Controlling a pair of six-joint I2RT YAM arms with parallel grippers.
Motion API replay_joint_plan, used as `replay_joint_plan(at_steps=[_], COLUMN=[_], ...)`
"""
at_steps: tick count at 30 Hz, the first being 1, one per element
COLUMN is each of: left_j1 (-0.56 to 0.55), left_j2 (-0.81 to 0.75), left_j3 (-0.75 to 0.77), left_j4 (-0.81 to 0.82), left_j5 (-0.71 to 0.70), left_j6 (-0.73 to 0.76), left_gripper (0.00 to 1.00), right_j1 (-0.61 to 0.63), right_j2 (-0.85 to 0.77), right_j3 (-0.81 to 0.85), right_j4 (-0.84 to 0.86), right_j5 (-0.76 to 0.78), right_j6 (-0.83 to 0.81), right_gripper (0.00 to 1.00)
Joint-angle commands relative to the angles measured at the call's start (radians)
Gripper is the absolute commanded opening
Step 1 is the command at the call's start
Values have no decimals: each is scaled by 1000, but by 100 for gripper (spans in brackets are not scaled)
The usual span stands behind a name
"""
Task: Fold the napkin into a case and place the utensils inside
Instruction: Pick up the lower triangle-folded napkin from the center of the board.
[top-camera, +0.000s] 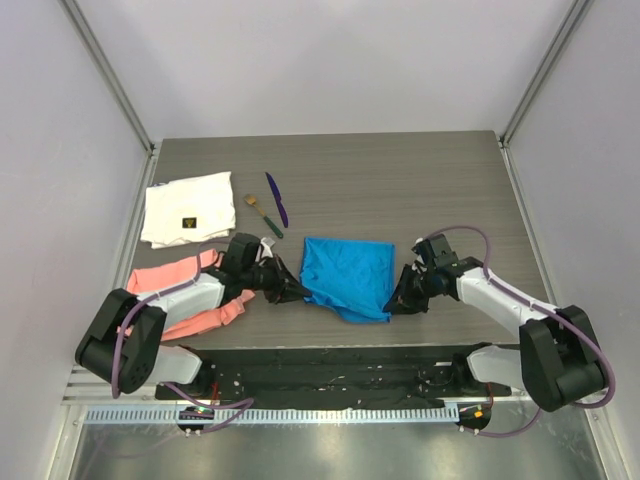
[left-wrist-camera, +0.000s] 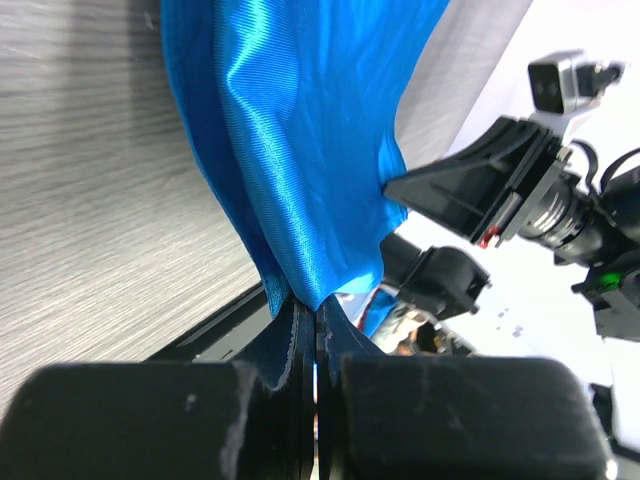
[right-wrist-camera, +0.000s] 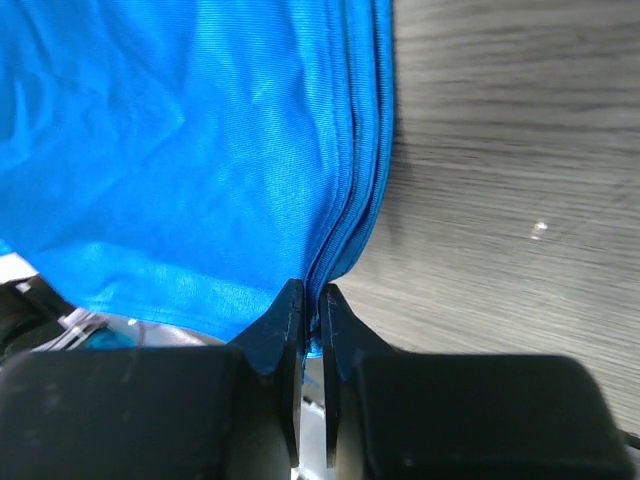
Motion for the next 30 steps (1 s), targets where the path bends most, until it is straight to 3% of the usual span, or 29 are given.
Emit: replay_joint_plan(at_steps=[1,9,18,26,27,30], left_j1=[33,60,83,85,85,85], left_j2=[2,25,-48,-85,-93,-122], left_j3=[38,43,12,-38,-48,-61], left_j4=[24,56,41,19,7,-7], left_j5=[-8,-11,-39,-43,-45,-55], left_j6=[-50,-83,-84,-78,-78,-81], left_gripper=[0,0,0,0,0,0], right_j1=[-40,-75,-63,-19,-19,-20], right_j2=[38,117,82,43,45,81], right_j3=[79,156,101,119,181,350], right_j4=[-49,-106,-149,-181,-201,-283], right_j5=[-106,-167,-181,-141,-85,32], right_j6=[-73,-122,-148,-162,-176,-245], right_gripper=[1,1,2,26,35,45])
